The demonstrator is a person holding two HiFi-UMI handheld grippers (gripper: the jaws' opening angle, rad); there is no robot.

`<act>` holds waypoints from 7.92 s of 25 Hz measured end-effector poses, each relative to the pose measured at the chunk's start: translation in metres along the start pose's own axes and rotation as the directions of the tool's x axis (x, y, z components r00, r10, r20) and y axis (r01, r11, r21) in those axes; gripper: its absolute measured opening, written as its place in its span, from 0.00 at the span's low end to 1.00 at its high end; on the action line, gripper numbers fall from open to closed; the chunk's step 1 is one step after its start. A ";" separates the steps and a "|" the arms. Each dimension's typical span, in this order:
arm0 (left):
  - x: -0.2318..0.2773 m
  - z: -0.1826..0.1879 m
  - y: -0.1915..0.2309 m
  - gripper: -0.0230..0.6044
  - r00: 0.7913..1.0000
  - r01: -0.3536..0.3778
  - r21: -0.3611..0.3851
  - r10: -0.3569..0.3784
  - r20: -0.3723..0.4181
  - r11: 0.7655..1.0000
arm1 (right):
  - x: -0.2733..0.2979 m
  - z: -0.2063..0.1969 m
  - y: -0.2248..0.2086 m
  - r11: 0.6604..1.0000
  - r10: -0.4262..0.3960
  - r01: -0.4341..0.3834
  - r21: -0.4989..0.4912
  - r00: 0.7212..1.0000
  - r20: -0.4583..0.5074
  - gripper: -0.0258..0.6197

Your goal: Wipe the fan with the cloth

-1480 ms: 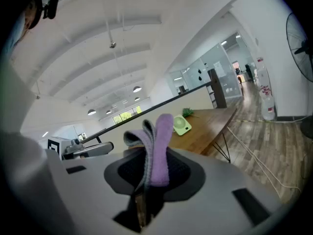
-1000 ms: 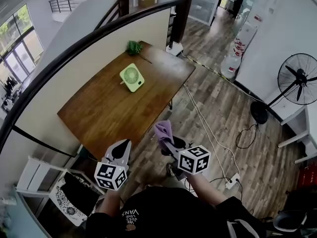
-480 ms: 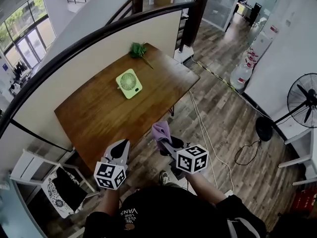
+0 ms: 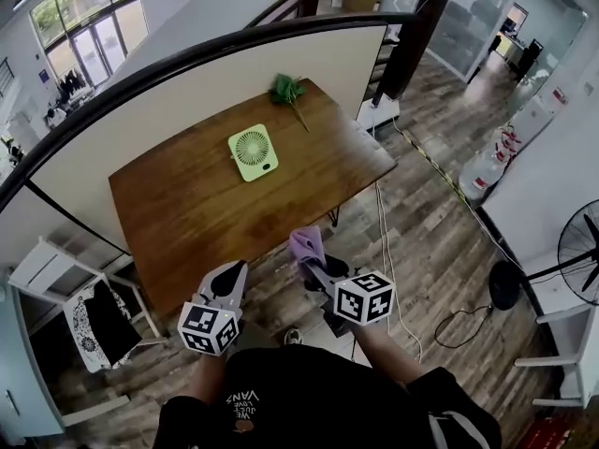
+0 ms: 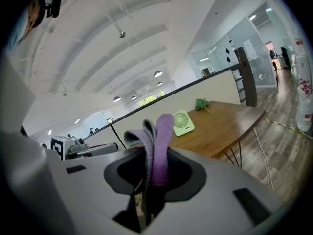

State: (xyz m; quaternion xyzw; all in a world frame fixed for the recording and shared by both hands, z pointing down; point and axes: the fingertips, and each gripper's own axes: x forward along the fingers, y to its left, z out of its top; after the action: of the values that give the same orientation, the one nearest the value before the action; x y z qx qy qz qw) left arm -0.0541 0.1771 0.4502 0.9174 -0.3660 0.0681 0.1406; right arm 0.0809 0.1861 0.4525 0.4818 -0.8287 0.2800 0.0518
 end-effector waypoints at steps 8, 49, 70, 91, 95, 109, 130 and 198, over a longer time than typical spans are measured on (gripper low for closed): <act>0.016 0.000 0.028 0.05 0.998 -0.055 -0.040 0.055 -0.011 0.998 | 0.034 0.007 -0.017 0.999 0.034 -0.033 0.029 0.999 -0.033 0.19; 0.196 -0.002 0.235 0.06 0.994 -0.086 -0.158 0.074 -0.086 0.984 | 0.257 0.097 -0.104 0.996 0.053 -0.065 -0.064 0.984 -0.172 0.19; 0.261 -0.052 0.253 0.31 0.985 -0.137 -0.281 0.100 -0.140 0.950 | 0.336 0.106 -0.106 0.933 0.251 -0.315 -0.173 0.915 -0.315 0.20; 0.284 -0.052 0.255 0.19 0.990 -0.071 -0.308 0.030 -0.135 0.949 | 0.377 0.105 -0.105 0.911 0.335 -0.396 -0.115 0.874 -0.353 0.19; 0.283 -0.052 0.255 0.19 0.990 -0.069 -0.309 0.026 -0.140 0.948 | 0.372 0.109 -0.122 0.926 0.311 -0.364 -0.102 0.886 -0.343 0.19; 0.284 -0.052 0.255 0.19 0.988 -0.048 -0.297 0.001 -0.155 0.954 | 0.350 0.133 -0.199 0.983 0.150 -0.173 -0.068 0.954 -0.261 0.19; 0.245 -0.050 0.257 0.23 0.986 -0.139 -0.312 0.100 -0.136 0.940 | 0.336 0.094 -0.119 0.940 0.322 -0.340 -0.025 0.911 -0.257 0.19; 0.194 -0.031 0.235 0.06 0.986 -0.161 -0.308 0.138 -0.095 0.938 | 0.344 0.019 -0.107 0.933 0.323 -0.358 -0.027 0.869 -0.374 0.19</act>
State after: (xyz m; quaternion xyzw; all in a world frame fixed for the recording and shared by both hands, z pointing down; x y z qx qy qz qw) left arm -0.0770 -0.1028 0.5727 0.8498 -0.4354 0.0525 0.2925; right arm -0.0098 -0.1284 0.6034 0.2649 -0.8889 0.3291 0.1772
